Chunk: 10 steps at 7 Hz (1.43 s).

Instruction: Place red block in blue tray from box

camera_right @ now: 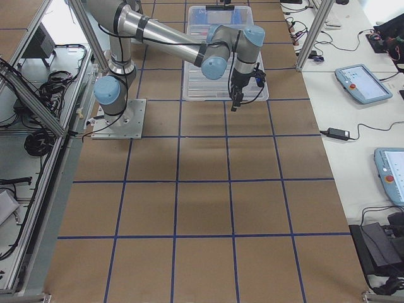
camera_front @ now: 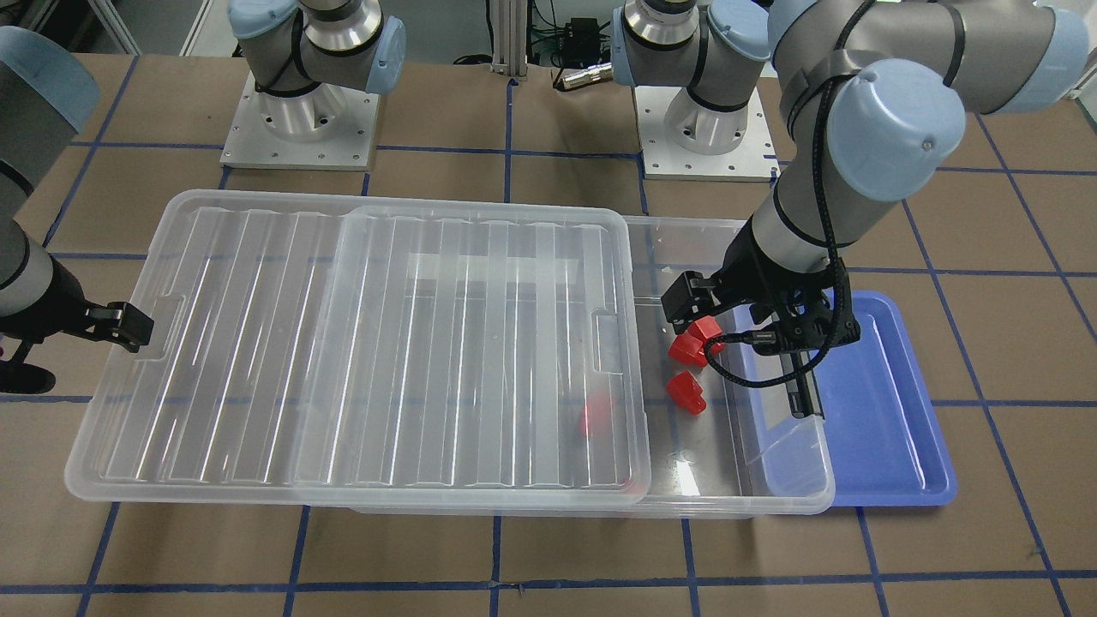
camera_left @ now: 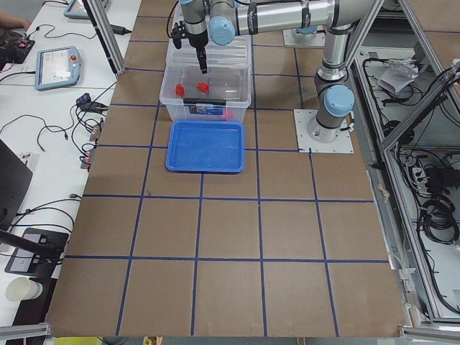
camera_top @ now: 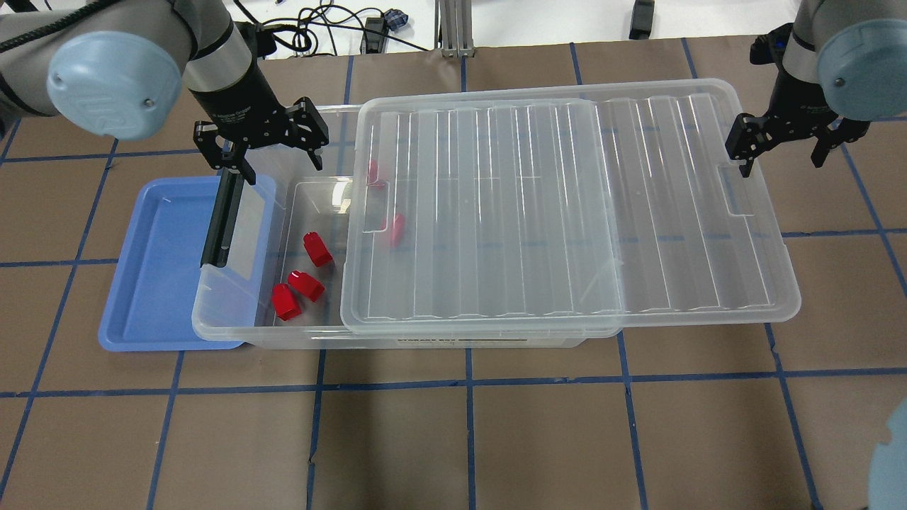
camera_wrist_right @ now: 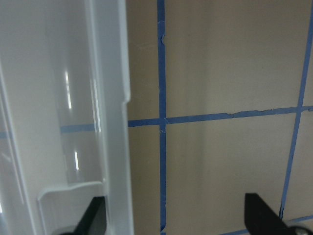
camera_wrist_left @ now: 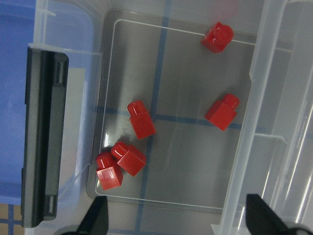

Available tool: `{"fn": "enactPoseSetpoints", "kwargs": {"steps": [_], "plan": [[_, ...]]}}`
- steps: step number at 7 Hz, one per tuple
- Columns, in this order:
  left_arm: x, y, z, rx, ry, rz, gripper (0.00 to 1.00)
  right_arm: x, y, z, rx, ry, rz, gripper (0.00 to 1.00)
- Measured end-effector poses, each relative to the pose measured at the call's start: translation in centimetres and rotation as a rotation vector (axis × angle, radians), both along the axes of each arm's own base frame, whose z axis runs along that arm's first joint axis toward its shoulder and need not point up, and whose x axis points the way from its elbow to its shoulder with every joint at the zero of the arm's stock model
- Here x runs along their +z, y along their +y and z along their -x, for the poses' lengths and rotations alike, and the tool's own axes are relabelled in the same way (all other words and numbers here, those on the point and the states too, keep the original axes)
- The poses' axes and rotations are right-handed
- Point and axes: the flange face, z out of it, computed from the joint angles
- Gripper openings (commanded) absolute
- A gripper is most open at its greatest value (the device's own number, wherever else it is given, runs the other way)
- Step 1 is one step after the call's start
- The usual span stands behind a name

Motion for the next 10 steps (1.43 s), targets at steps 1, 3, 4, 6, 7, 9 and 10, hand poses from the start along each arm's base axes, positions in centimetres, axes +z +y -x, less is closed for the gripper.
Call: {"fn": "enactPoseSetpoints", "kwargs": {"steps": [1, 3, 4, 6, 7, 9, 10], "plan": [[-1.5, 0.2, 0.1, 0.016, -0.004, -0.001, 1.00, 0.1, 0.0, 0.4, -0.005, 0.000, 0.001, 1.00], [-4.1, 0.9, -0.2, 0.028, -0.009, 0.002, 1.00, 0.3, 0.2, 1.1, -0.016, 0.001, 0.003, 1.00], [-4.8, 1.2, -0.2, 0.033, -0.011, 0.001, 1.00, 0.4, 0.2, 1.1, -0.018, -0.001, 0.006, 1.00], [-6.2, 1.5, -0.2, 0.032, -0.008, 0.003, 1.00, 2.1, 0.4, 0.0, -0.014, -0.038, 0.038, 1.00], [-7.3, 1.7, -0.3, 0.037, -0.007, 0.011, 1.00, 4.3, 1.0, -1.5, -0.005, -0.096, 0.093, 1.00], [-10.9, 3.0, -0.4, 0.049, -0.012, 0.036, 1.00, 9.6, 2.2, -6.2, 0.048, -0.155, 0.176, 1.00], [-12.5, 3.3, -0.4, 0.065, -0.016, 0.078, 1.00, 12.3, 2.9, -9.3, 0.072, -0.196, 0.179, 1.00]]}}
